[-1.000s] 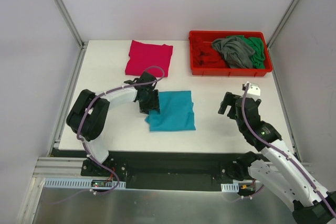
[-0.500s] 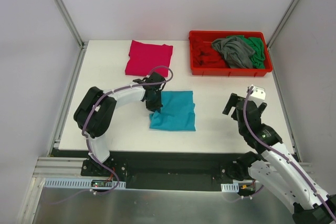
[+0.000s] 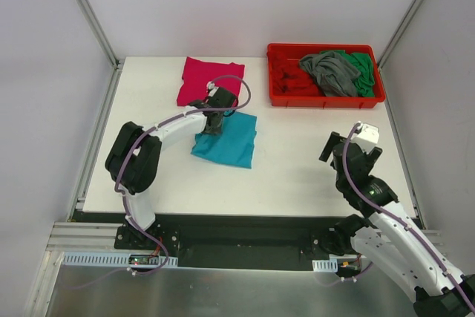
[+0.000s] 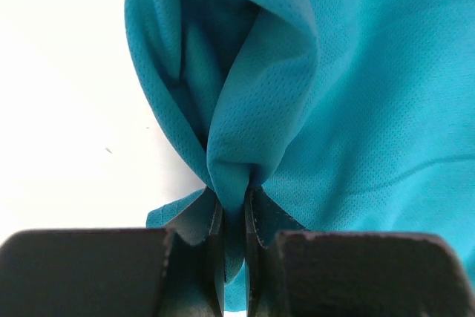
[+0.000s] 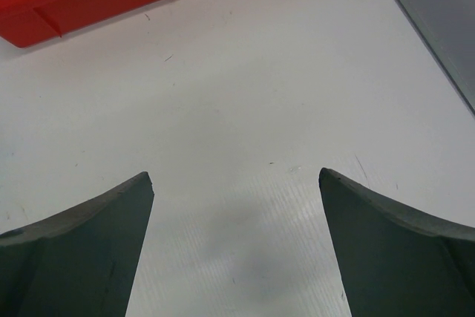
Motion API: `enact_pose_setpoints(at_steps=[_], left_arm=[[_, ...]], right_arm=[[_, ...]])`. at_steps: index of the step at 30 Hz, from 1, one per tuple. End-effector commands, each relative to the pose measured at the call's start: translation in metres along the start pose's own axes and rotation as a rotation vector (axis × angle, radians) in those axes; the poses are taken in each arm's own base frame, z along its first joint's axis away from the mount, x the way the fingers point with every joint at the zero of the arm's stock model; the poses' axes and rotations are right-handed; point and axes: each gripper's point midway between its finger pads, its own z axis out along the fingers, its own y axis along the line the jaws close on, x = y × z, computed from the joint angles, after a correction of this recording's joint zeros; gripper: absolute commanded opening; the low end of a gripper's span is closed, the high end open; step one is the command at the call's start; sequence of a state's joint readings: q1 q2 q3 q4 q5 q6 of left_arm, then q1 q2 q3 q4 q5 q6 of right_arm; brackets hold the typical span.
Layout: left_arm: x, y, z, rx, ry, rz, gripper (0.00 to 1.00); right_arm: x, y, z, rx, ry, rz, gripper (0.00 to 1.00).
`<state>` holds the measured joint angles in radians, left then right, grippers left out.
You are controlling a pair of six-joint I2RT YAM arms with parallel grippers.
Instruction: Fold and stack the t-shirts
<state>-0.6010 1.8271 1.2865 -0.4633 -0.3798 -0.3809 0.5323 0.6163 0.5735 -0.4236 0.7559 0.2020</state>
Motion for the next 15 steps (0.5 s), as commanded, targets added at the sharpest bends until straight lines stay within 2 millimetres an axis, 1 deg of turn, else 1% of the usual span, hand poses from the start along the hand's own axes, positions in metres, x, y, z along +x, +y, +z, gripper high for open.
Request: enact_pose_setpoints(at_steps=[1,3,6,8,12,15], left_arm=[[-0.058,0.035,-0.015,-0.211,-0.159,0.107,0.0],[-0.073,0.035,-0.016,-0.236,-0.185,0.135,0.0],[-0.096,0.026,-0.018,-0.208,-0.226,0.161,0.0],[-0.116,0.018,-0.023,-0.179,-0.271,0.176,0.0],[-0.147,0.004,-0.034,-0.12,-0.344,0.205,0.0],[-0.169,0.0,-0.042,-0.106,-0.386,0.237,0.0]], right_arm=[[-0.008,-0.012,0.0,0.063,-0.044,0.028,0.96],[-0.009,-0.015,0.001,0.075,-0.058,0.036,0.96],[-0.01,-0.017,0.002,0.085,-0.08,0.032,0.96],[-0.011,-0.018,0.003,0.094,-0.086,0.028,0.96],[-0.011,-0.021,0.005,0.113,-0.096,0.011,0.96],[-0.008,-0.02,0.009,0.12,-0.097,-0.014,0.96]])
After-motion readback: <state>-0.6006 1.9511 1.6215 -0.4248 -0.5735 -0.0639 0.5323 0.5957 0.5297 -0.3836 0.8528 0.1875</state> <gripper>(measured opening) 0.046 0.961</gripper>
